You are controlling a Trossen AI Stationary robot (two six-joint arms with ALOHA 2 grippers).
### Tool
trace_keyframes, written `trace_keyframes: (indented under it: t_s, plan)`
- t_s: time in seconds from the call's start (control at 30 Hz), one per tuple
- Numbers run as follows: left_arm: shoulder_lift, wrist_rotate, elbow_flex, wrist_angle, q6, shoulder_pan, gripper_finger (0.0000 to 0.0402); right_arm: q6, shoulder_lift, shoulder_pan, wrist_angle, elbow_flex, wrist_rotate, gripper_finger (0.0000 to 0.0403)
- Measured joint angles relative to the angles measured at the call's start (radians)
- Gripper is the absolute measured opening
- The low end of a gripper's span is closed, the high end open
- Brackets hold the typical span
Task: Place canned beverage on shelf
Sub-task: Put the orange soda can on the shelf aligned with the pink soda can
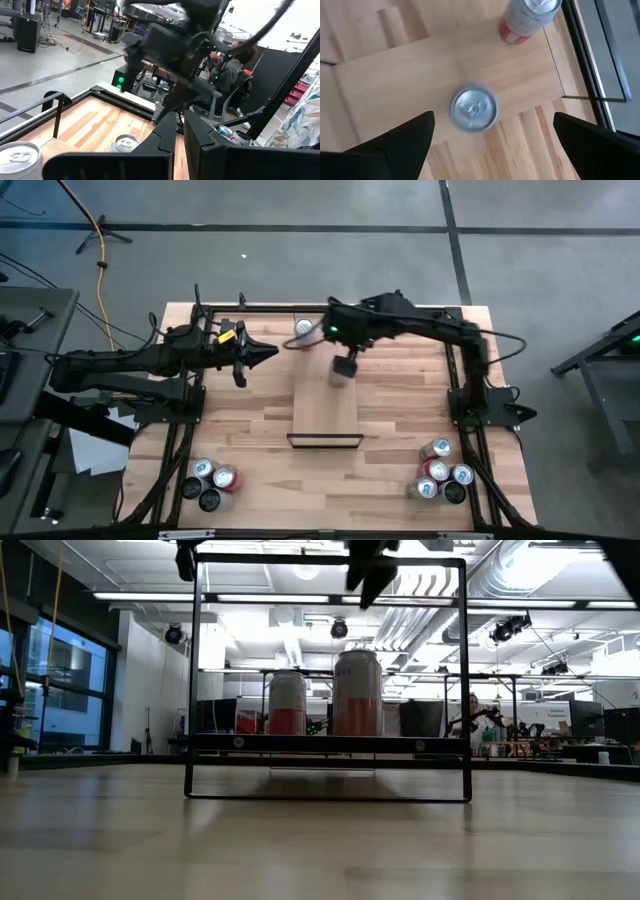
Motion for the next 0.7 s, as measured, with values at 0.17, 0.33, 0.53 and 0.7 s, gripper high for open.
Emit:
trace_keyframes:
  t_s: [0.17, 0.33, 0.53, 0.7]
  plan:
    - [0.000, 0.000, 0.000, 0.002, 0.001, 0.000, 0.0001, 0.085, -0.268, 0.050, 0.219, -0.377, 0.024, 0.0394]
    - [0.000, -0.001, 0.000, 0.002, -0.001, 0.000, 0.0001, 0.311, -0.573, 0.122, 0.515, -0.817, 0.018, 0.0394]
    - [0.000, -0.002, 0.000, 0.004, -0.007, 0.000, 0.0001, 0.654, -0.830, 0.204, 0.992, -1.198, -0.020, 0.0394]
    - [0.000, -0.004, 0.000, 0.006, -0.011, 0.001, 0.0001, 0.821, -0.902, 0.235, 1.377, -1.416, -0.007, 0.0394]
